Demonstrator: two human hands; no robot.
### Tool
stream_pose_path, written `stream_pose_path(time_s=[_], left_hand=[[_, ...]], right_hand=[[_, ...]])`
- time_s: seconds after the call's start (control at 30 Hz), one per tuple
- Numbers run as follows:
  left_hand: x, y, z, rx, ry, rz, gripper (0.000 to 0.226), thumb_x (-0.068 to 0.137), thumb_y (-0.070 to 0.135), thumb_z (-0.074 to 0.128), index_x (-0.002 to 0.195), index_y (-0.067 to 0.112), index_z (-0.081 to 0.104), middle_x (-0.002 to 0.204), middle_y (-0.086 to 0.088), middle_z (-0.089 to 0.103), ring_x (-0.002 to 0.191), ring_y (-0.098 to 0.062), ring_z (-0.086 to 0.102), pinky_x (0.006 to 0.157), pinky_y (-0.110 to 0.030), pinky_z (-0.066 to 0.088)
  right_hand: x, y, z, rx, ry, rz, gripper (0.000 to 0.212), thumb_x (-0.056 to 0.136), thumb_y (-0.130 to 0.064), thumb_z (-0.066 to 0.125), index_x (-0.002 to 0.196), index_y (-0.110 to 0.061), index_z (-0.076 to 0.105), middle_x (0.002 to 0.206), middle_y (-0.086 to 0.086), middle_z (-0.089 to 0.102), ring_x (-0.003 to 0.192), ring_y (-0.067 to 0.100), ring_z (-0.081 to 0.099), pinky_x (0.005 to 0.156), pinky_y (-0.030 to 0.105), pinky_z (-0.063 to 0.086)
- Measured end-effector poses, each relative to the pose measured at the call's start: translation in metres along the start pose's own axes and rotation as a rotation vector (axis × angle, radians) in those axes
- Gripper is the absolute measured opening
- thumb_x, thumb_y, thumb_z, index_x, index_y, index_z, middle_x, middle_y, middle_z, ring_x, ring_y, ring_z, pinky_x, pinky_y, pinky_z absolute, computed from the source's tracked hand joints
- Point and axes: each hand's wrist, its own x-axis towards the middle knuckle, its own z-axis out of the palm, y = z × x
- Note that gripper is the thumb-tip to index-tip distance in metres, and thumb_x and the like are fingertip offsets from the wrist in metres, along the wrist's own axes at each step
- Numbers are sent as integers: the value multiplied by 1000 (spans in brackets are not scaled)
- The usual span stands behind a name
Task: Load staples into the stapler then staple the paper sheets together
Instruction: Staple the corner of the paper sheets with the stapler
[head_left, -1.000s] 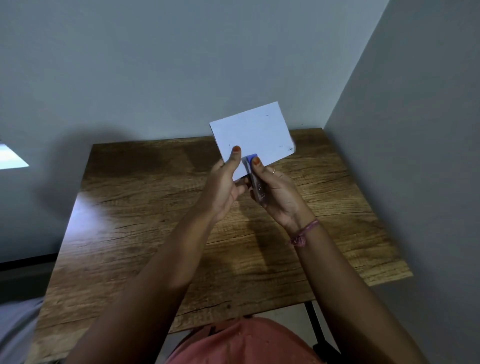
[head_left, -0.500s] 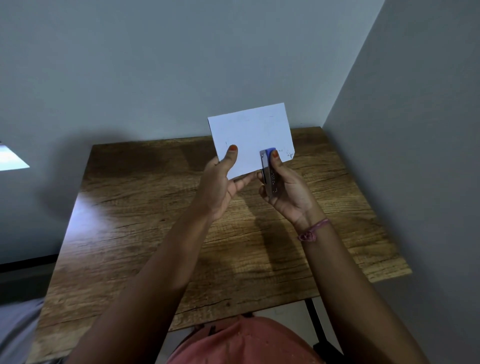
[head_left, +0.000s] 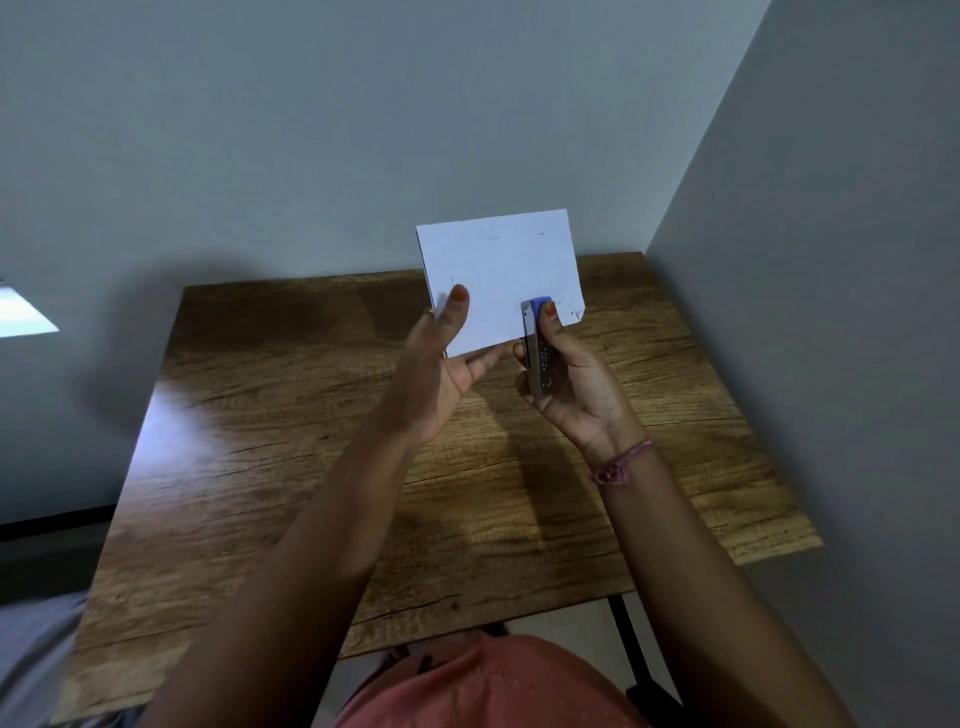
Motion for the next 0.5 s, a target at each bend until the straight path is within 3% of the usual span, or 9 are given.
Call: stream_pose_path(time_s=[0.07, 0.13, 0.2, 0.27, 0.37, 0.43, 0.5], left_hand=[[-2, -11, -3, -69, -41, 12, 90, 57, 64, 76, 130, 20, 47, 135, -8, 57, 126, -26, 53, 104, -42, 45], [-7, -26, -2, -82, -35, -5, 104, 40, 67, 82, 126, 18, 48, 131, -7, 59, 122, -21, 56, 99, -36, 49], [-12, -41, 3, -51, 10, -41, 99, 39, 55, 89, 118, 7, 51, 111, 2, 69, 108, -13, 64, 89, -30, 54], [-13, -52, 11, 35, 103, -56, 88, 47, 44, 89, 117, 7, 53, 101, 7, 70, 103, -13, 65, 91, -33, 54], [-9, -49, 28, 118, 253, -1, 52, 68, 23, 78, 115, 11, 59, 105, 0, 70, 106, -18, 65, 95, -37, 51], [-3, -45, 37, 141, 302, 50, 58, 71, 23, 77, 124, 10, 57, 114, -3, 69, 108, -16, 65, 93, -32, 51], [2, -43, 41, 119, 355, 79, 62, 71, 20, 78, 128, 12, 55, 119, -3, 67, 110, -14, 64, 90, -25, 53]], right_hand=[[-1, 0, 3, 27, -13, -4, 33, 74, -36, 69, 99, -15, 69, 82, -2, 70, 67, 6, 60, 57, 21, 41], [-1, 1, 5, 42, -14, -3, 36, 75, -35, 67, 102, -12, 69, 85, 1, 70, 67, 7, 61, 57, 19, 46], [1, 2, 7, 43, -13, -1, 44, 74, -38, 70, 107, -10, 69, 90, 6, 68, 69, 10, 62, 59, 22, 51], [0, 4, 9, 44, -11, -2, 52, 71, -39, 74, 111, -7, 68, 90, 8, 64, 69, 11, 63, 64, 24, 53], [-2, 6, 12, 54, 7, -26, 58, 72, -35, 72, 118, -2, 62, 106, 14, 66, 87, 17, 67, 79, 28, 55], [-2, 8, 13, 90, 31, -34, 63, 72, -29, 72, 124, 2, 56, 126, 20, 60, 110, 25, 63, 94, 33, 51], [-1, 9, 13, 97, 55, -39, 63, 72, -27, 71, 125, 3, 56, 133, 22, 55, 121, 30, 56, 104, 39, 44]])
